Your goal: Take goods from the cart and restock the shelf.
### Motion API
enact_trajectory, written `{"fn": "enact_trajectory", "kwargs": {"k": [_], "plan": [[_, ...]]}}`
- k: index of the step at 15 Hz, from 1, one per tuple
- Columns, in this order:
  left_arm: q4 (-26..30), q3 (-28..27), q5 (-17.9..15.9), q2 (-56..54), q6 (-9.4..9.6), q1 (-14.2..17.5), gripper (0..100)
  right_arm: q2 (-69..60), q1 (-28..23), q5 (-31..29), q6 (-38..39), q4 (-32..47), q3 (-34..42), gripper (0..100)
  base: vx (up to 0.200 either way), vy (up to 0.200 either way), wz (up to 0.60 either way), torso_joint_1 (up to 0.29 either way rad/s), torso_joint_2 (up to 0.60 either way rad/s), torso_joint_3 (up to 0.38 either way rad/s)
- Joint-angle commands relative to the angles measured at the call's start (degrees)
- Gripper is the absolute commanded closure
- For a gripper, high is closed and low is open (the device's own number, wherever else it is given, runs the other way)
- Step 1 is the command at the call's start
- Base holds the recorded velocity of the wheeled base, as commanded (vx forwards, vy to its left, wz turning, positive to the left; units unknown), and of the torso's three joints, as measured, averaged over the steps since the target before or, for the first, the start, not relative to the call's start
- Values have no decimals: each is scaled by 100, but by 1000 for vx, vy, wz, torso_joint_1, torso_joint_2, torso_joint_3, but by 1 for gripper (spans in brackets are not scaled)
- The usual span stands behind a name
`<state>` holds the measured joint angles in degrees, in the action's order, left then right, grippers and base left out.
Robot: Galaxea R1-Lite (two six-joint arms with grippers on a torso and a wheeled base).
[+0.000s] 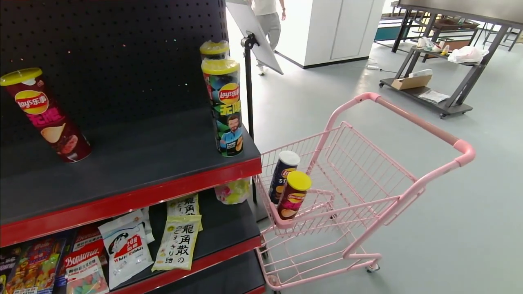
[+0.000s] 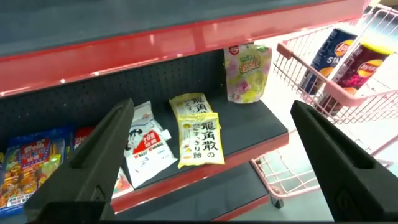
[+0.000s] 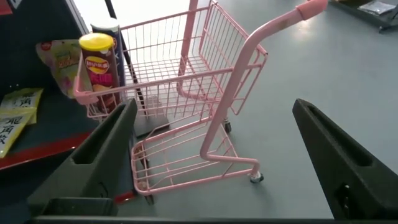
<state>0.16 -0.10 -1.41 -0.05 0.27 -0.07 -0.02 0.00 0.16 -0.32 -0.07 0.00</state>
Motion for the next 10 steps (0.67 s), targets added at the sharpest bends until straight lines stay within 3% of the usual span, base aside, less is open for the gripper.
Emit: {"fn": "enact_trajectory", "kwargs": {"k": [1,10], "plan": [[2,1,1,5,0,-1,0,2,0,2,-3,-1,0,0,0,0,0,-154,373,227],[2,1,1,5,0,-1,0,2,0,2,-3,-1,0,0,0,0,0,-189,500,309]]}}
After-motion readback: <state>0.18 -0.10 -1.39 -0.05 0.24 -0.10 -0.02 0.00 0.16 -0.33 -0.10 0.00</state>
